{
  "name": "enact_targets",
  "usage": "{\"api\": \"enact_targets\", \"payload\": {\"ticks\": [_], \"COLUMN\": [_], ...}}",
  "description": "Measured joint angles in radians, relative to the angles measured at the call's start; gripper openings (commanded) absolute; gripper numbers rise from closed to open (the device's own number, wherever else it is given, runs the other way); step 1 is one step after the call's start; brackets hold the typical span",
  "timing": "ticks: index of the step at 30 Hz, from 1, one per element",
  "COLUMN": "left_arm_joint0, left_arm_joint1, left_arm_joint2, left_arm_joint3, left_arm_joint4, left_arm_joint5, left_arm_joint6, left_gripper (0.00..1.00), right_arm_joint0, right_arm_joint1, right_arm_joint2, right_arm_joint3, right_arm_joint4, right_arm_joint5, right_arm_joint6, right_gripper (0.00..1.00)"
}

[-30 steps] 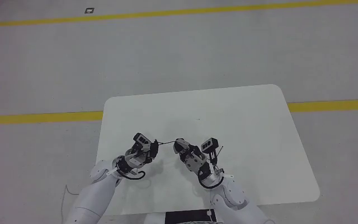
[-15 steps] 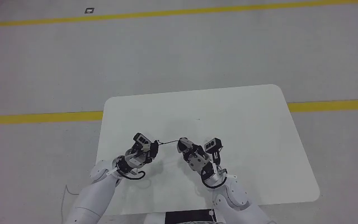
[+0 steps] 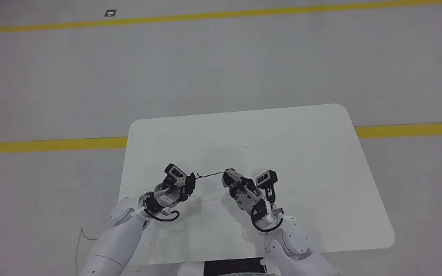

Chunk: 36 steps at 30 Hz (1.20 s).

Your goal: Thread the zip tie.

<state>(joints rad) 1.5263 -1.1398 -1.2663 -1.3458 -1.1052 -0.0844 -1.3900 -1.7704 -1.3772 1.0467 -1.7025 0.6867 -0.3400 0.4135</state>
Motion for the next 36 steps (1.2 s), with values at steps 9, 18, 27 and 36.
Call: {"api": "enact_targets", "payload": {"ticks": [9, 18, 27, 36], "left_arm_joint0": [0.0, 0.0, 0.0, 0.0], "left_arm_joint1": [0.0, 0.0, 0.0, 0.0], "left_arm_joint2": [0.0, 0.0, 0.0, 0.0], "left_arm_joint3": [0.0, 0.0, 0.0, 0.0], "left_arm_joint4": [0.0, 0.0, 0.0, 0.0], "left_arm_joint5": [0.0, 0.0, 0.0, 0.0], "left_arm_joint6": [0.0, 0.0, 0.0, 0.0], "left_gripper": [0.0, 0.0, 0.0, 0.0], "right_arm_joint0": [-0.004, -0.007, -0.011, -0.013], "right_arm_joint1": [-0.002, -0.003, -0.005, -0.007], "right_arm_joint2": [0.007, 0.013, 0.019, 0.024], "right_arm_joint3": [-0.002, -0.003, -0.005, -0.005], "right_arm_joint4": [-0.002, -0.003, -0.005, -0.005], "right_arm_joint5": [0.0, 0.0, 0.0, 0.0], "right_arm_joint6": [0.001, 0.001, 0.002, 0.0], "right_gripper": [0.0, 0.0, 0.0, 0.0]}}
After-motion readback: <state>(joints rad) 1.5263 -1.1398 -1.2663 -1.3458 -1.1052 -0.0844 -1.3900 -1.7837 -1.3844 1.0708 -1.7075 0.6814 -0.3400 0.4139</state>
